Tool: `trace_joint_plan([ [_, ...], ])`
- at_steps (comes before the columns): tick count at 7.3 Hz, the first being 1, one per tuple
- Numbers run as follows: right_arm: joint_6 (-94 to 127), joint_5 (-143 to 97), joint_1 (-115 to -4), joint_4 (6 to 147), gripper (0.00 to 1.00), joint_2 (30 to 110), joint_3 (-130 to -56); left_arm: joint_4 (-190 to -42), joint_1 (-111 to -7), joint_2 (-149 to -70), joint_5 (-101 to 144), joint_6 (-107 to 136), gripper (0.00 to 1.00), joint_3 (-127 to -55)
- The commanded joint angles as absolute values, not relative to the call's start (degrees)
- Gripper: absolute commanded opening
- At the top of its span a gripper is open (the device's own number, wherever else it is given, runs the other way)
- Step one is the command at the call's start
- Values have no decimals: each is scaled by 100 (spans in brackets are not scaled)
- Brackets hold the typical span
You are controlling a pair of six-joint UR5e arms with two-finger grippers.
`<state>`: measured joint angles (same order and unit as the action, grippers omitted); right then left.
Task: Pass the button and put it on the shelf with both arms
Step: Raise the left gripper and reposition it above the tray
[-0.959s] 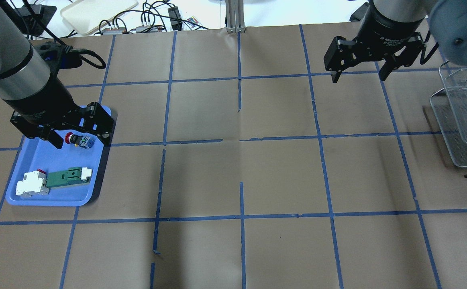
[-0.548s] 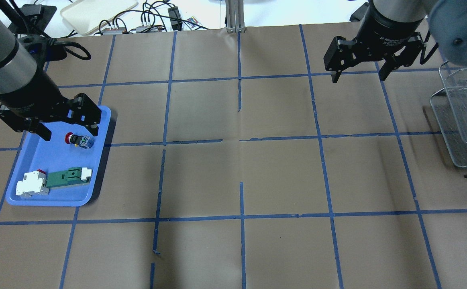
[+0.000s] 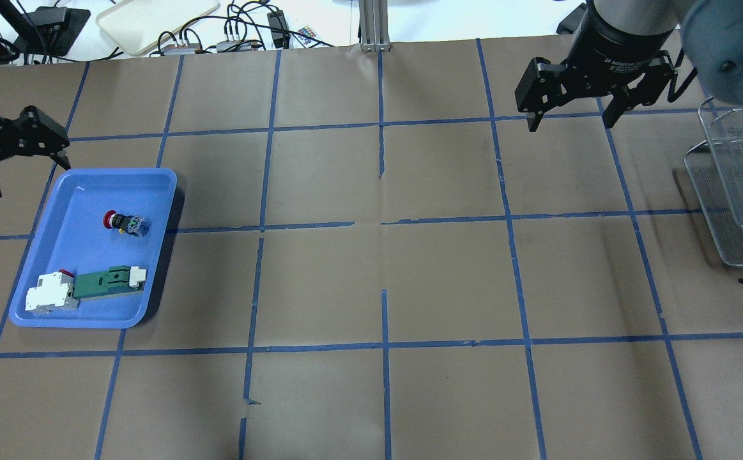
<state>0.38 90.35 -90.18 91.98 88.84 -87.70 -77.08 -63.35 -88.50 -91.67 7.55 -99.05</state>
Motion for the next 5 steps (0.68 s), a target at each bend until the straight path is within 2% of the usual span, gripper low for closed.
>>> trace_joint_plan([
  [1,35,9035,-9018,9202,100,8886,-8771,-7594,-5793,-9437,-8546,1755,100,-9818],
  [3,35,9035,-9018,9202,100,8886,-8771,-7199,-5398,-9964,-8534,2325,100,-9774],
  [5,35,9035,-9018,9193,100,8886,-8771,-6085,-5379,-10561,-8534,2977,100,-9835],
])
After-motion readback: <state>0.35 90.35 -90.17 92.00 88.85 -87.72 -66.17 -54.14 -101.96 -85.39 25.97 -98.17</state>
